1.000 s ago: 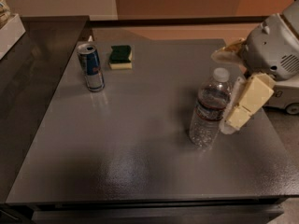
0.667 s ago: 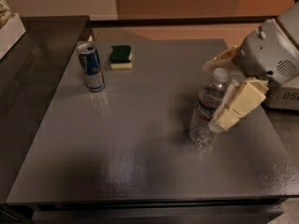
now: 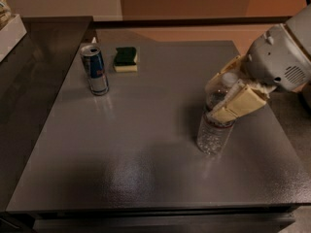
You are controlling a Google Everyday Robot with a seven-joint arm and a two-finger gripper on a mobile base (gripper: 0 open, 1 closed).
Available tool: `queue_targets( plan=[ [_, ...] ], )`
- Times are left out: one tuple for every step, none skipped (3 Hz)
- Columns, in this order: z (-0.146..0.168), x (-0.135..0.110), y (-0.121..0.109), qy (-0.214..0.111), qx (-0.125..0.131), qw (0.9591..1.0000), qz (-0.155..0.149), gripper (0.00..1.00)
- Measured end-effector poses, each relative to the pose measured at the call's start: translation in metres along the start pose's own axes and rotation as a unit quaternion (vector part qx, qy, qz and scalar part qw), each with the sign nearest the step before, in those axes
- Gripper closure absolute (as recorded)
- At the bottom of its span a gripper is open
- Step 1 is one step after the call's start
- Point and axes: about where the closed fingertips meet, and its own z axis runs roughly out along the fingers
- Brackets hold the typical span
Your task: Move water bottle near redbull can
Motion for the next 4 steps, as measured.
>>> queue_targets(
  plan=[
    [-0.013,-0.014,-0.006,-0.01,0.008,0.9999,-0.001,0.88],
    [-0.033,-0.045,-0.026,-0.032,0.026,0.9991,0.001,1.0],
    [-0.042,-0.072,-0.054,-0.042,0.039,0.9984,0.006,1.0],
    [-0.024,-0.111,-0.091,-0.039,0.035,0.9986,0.004,1.0]
  ],
)
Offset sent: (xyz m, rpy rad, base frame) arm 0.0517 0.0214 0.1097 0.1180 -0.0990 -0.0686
